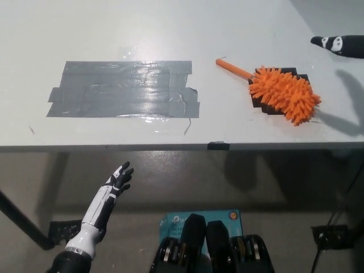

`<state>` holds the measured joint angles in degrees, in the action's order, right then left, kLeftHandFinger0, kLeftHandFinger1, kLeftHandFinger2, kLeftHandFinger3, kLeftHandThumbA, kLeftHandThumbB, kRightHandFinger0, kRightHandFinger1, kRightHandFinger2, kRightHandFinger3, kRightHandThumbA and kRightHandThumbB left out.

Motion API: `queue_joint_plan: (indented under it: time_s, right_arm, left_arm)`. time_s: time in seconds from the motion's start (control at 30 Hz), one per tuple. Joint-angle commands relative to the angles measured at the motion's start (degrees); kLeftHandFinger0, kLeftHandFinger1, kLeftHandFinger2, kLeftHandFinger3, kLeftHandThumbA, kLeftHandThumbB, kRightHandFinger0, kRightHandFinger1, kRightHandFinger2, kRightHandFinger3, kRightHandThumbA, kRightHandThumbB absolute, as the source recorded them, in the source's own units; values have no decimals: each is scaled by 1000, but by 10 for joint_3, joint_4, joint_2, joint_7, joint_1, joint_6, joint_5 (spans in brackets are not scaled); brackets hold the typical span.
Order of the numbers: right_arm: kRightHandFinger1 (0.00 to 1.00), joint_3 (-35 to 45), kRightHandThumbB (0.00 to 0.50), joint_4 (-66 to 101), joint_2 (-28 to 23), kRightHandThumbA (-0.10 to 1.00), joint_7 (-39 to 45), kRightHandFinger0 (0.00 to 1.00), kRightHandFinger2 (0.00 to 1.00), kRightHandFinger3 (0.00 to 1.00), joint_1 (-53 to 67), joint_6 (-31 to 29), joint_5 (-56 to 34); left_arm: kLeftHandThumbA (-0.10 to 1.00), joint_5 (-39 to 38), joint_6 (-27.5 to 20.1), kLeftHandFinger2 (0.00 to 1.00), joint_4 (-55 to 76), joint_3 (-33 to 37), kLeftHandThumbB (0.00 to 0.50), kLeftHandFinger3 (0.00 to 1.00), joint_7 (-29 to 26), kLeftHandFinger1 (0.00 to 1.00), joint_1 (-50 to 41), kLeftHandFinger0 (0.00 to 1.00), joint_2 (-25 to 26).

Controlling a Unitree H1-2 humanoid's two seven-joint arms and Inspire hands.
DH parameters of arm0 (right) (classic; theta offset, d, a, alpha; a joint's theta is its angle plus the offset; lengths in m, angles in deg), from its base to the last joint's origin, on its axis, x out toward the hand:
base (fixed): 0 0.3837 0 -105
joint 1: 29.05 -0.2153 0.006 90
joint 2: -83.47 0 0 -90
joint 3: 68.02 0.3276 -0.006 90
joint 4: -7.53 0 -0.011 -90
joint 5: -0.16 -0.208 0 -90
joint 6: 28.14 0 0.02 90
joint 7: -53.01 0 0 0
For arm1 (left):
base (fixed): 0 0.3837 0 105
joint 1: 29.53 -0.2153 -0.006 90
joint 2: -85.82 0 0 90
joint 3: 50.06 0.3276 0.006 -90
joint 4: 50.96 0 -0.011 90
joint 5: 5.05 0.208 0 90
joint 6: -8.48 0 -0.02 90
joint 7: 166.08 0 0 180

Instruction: A person hands an oraange duster to the robot and the robot grabs it with its right hand and places it on the black marked spot infron tof it on the desk

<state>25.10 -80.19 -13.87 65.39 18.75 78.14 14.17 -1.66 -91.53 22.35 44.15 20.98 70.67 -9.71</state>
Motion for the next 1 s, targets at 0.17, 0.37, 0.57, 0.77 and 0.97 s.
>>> queue_joint_plan:
  time_s: [0.17,0.37,0.57,0.77,0.97]
  right_arm:
    - [1000,38,233,432,107,951,-94,1000,1000,1000,212,-124,-22]
    - [1000,-1,119,329,176,982,-140,1000,1000,1000,336,-252,16]
    - [1000,-23,32,152,217,780,-172,1000,1000,1000,378,-330,33]
    - [1000,-32,81,-8,208,708,-190,1000,1000,1000,377,-332,70]
    - [1000,-32,92,-41,185,698,-183,1000,1000,1000,377,-328,75]
  left_arm:
    - [1000,-6,-28,1000,-9,-2,166,1000,11,1000,34,1000,10]
    - [972,-19,-26,1000,-2,-4,163,1000,14,1000,7,1000,2]
    - [964,-15,-19,1000,14,0,155,1000,13,1000,-27,1000,3]
    - [965,-13,-19,1000,17,2,129,1000,14,1000,-44,1000,1]
    - [990,-8,-24,1000,14,2,121,1000,8,1000,-42,1000,-2]
